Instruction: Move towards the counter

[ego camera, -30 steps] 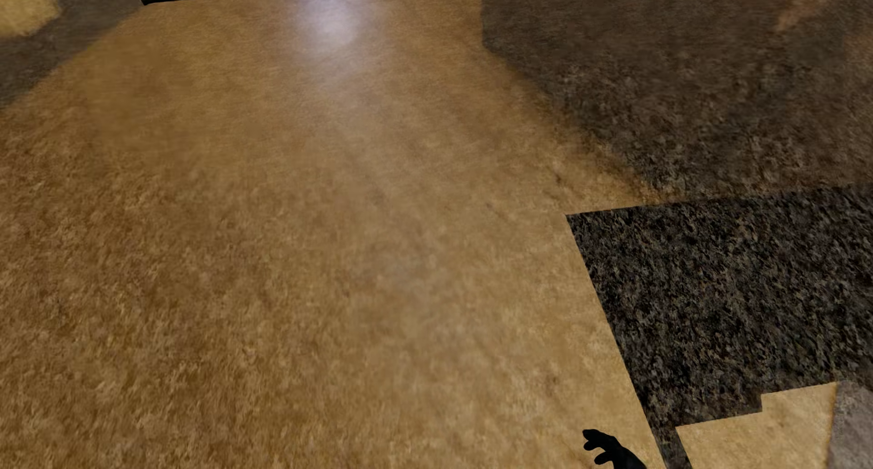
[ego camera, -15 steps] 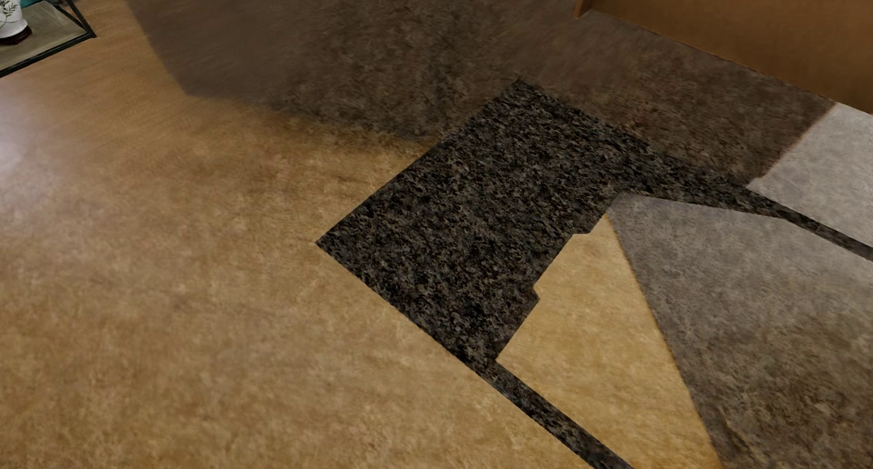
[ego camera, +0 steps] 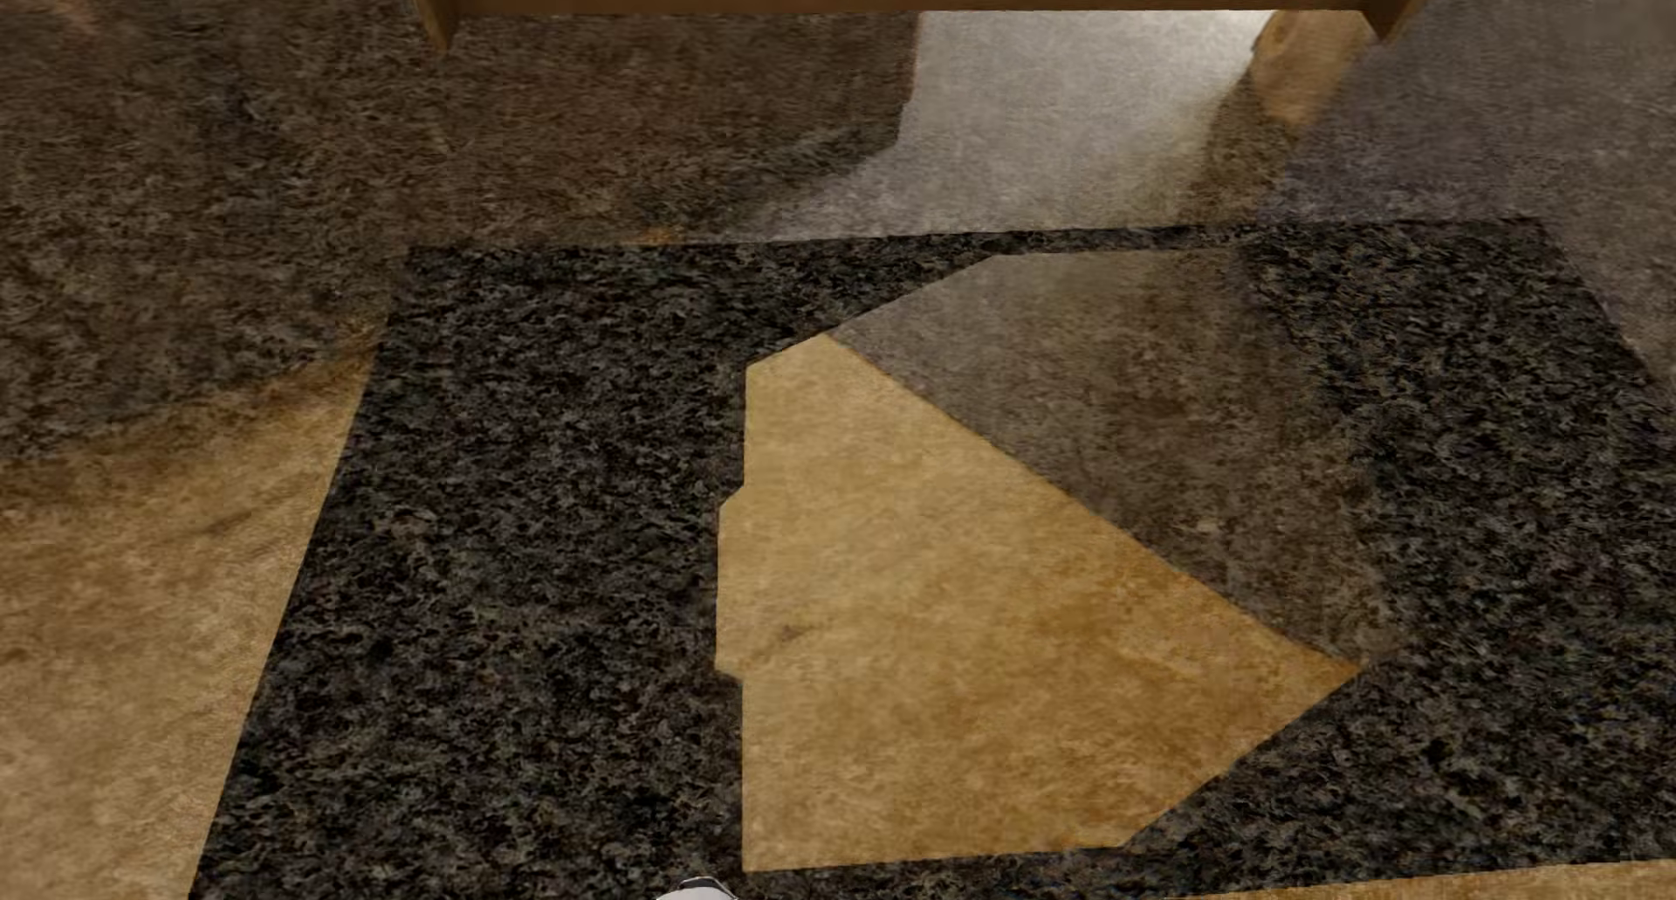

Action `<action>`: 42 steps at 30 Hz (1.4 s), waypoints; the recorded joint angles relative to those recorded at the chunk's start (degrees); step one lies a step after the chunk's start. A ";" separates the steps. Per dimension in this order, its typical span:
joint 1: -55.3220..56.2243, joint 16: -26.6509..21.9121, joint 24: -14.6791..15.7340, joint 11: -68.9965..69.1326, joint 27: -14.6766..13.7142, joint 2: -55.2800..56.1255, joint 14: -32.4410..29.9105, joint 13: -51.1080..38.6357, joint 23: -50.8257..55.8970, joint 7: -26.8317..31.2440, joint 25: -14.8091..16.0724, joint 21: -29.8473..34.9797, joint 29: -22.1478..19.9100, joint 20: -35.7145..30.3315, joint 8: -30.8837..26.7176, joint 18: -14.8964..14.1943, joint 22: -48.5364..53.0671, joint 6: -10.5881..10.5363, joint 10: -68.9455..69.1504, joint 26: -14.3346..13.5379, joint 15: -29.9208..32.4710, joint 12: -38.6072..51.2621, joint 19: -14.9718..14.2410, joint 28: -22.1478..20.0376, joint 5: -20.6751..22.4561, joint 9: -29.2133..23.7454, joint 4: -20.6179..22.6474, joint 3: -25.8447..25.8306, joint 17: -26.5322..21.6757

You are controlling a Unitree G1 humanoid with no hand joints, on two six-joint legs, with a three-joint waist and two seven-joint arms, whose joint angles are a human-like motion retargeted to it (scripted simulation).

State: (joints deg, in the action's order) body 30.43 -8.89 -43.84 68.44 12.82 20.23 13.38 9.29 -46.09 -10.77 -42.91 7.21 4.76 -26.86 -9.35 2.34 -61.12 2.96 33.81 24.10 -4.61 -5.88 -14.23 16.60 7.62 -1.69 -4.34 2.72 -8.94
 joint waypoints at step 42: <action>-19.92 -1.07 7.37 -6.18 -0.78 14.07 7.79 6.95 3.95 -3.46 4.72 -17.17 -6.83 6.16 18.15 1.17 9.85 0.39 -5.04 -2.18 -8.81 10.48 12.08 -19.10 -19.55 1.10 5.84 -4.50 5.80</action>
State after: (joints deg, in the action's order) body 10.50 -9.96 -36.47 62.26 12.04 34.30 21.17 16.24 -42.14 -14.23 -38.20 -9.96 -2.07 -20.71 8.80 3.52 -51.27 3.35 28.77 21.92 -13.42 4.60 -2.14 -2.50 -11.93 -0.59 1.50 -1.78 -3.14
